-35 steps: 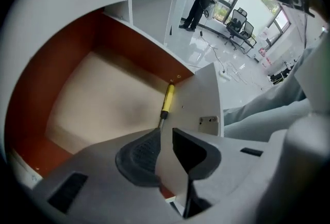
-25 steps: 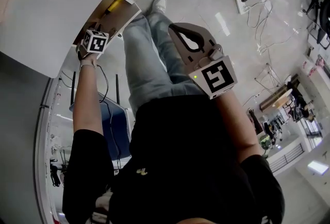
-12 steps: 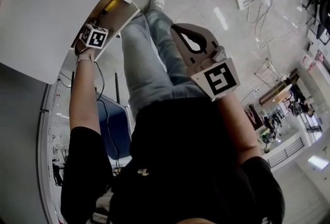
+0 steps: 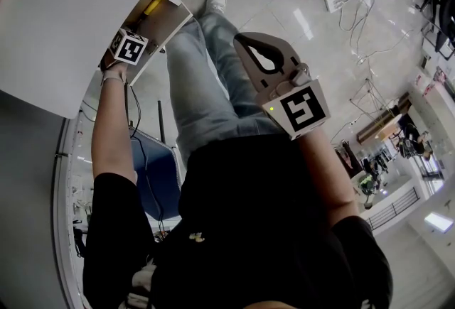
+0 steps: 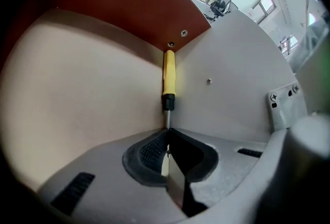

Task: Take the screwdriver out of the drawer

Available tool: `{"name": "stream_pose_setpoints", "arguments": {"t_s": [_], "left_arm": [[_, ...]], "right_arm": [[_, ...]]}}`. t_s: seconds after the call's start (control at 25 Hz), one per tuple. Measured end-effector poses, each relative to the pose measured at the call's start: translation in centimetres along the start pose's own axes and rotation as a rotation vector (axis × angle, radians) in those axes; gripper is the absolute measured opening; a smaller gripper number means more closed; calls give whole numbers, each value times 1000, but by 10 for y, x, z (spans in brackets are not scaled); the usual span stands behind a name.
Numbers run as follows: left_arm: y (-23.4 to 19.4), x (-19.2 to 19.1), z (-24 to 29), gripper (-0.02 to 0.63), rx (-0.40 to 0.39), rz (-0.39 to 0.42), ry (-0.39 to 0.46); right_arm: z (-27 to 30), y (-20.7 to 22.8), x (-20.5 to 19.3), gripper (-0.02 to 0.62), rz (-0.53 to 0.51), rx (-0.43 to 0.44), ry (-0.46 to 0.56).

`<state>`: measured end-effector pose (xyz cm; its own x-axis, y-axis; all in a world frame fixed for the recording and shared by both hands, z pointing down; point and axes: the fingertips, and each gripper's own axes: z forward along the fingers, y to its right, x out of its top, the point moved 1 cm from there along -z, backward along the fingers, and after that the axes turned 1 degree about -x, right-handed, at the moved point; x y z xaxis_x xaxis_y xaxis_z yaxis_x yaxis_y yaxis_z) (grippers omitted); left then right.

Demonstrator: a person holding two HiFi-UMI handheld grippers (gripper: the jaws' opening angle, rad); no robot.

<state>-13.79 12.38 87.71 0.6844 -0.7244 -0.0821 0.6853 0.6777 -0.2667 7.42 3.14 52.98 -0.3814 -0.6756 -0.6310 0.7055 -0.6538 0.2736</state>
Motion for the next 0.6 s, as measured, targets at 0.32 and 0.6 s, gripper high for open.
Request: {"name": "stream_pose_setpoints", "arguments": {"t_s": [0.32,0.6], "left_arm": [[11,0,-20,11,-2,-16,16],[17,2,-50,9,15,-95,40]], "right_arm": [[-7,2,6,11,-3,0,12],[-17,0,16,11,-18,9,34]]}}
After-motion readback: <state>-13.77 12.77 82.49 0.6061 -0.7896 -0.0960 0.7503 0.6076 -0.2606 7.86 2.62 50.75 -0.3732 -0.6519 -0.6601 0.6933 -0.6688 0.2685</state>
